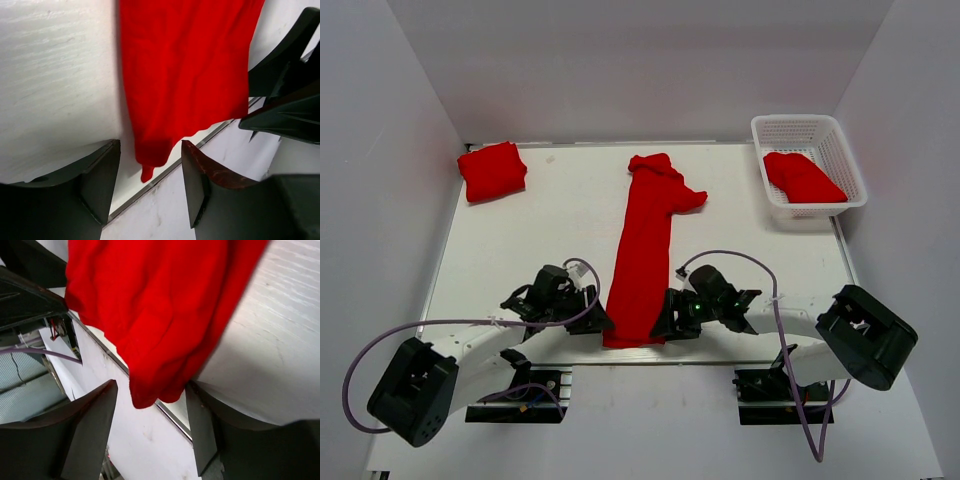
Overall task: Fold and stack the t-shirts
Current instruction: Grab the bottom of the folded rectangular tshirt with both arms
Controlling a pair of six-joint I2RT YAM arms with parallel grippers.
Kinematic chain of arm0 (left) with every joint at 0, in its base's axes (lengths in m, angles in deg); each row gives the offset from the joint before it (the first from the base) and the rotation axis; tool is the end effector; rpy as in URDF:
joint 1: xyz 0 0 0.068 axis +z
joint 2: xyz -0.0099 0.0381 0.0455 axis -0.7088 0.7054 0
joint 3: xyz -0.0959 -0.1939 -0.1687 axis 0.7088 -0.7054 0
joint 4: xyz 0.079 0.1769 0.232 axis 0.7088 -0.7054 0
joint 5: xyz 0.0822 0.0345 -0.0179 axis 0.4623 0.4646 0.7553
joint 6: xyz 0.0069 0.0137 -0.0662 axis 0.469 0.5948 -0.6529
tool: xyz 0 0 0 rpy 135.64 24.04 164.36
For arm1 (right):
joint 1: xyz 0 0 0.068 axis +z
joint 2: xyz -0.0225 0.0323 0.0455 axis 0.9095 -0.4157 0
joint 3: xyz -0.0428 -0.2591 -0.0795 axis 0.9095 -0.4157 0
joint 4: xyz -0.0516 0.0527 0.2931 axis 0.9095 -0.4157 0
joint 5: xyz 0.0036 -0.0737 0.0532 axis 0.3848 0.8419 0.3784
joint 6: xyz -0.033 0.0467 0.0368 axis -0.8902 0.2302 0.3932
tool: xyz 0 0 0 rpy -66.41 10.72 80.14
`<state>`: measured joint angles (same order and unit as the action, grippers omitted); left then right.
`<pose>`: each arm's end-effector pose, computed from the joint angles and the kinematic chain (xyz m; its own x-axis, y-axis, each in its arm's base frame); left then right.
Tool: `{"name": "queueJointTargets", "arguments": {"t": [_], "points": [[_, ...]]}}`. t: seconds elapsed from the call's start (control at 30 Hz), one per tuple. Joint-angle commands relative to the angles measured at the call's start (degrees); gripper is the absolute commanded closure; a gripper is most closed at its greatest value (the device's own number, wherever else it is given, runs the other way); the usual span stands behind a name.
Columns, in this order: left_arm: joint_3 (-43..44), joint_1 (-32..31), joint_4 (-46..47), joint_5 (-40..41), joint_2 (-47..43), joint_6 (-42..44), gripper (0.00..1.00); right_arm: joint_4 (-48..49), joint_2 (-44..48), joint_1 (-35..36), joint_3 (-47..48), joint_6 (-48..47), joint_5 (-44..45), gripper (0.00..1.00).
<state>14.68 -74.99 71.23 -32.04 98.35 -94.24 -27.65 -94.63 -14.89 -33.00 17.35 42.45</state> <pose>0.1668 -0.1244 0.0881 -0.9707 -0.1180 -0.2095 0.0536 0.7430 -0.6671 0.1543 0.2203 0.0876 -0.9736 -0.0164 -0.2277 -0.1843 0.6451 0.7415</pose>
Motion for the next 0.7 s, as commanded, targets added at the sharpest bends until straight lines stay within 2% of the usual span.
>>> {"name": "queueJointTargets", "arguments": {"t": [0.0, 0.07, 0.1, 0.23, 0.27, 0.37, 0.4, 0.47, 0.5, 0.53, 0.57, 0.67], "points": [[-1.88, -0.3, -1.18, 3.23, 2.87, 0.94, 0.38, -8.25, -2.07, 0.35, -1.91, -0.32, 6.42, 0.37], [-1.28, -0.92, -0.39, 3.75, 3.75, 0.94, 0.41, -9.31, -2.59, 0.43, -1.13, -0.67, 7.21, 0.39], [-1.27, -0.92, -0.39, 3.76, 4.53, 0.94, 0.42, -9.66, -2.94, 0.35, -1.03, -0.59, 7.12, 0.44], [-1.27, -1.44, -0.39, 4.28, 5.07, 0.94, 0.51, -10.1, -3.73, 0.43, -0.33, -1.02, 7.39, 0.52], [-1.27, -1.44, 0.13, 4.28, 5.07, 0.94, 0.57, -10.45, -3.74, 0.35, -0.07, -0.94, 7.38, 0.55], [-1.8, -1.44, 0.83, 4.81, 5.59, 0.41, 0.65, -9.93, -4.7, 0.34, -0.07, -1.11, 7.3, 0.66], [-1.8, -1.97, 0.84, 4.81, 5.6, 0.41, 0.73, -10.01, -4.97, 0.34, 0.02, -1.2, 7.3, 0.74], [-1.8, -1.97, 0.84, 4.28, 6.3, 0.41, 0.8, -9.84, -5.23, 0.43, 0.2, -1.38, 7.12, 0.8], [-1.8, -2.49, 1.36, 4.28, 6.91, 0.41, 0.89, -10.1, -5.23, 0.26, 0.28, -1.46, 7.3, 0.85], [-1.8, -2.5, 1.36, 4.28, 6.91, 0.41, 0.93, -9.93, -5.23, 0.43, 0.37, -1.64, 7.3, 0.97], [-1.8, -2.5, 0.84, 4.28, 6.91, 0.41, 0.99, -9.93, -5.14, 0.43, 0.55, -1.73, 7.38, 1.0], [-0.39, -3.03, -0.92, 4.28, 5.78, 0.41, 1.0, -10.72, -3.92, 0.35, 0.81, -2.08, 8.0, 1.0]]}}
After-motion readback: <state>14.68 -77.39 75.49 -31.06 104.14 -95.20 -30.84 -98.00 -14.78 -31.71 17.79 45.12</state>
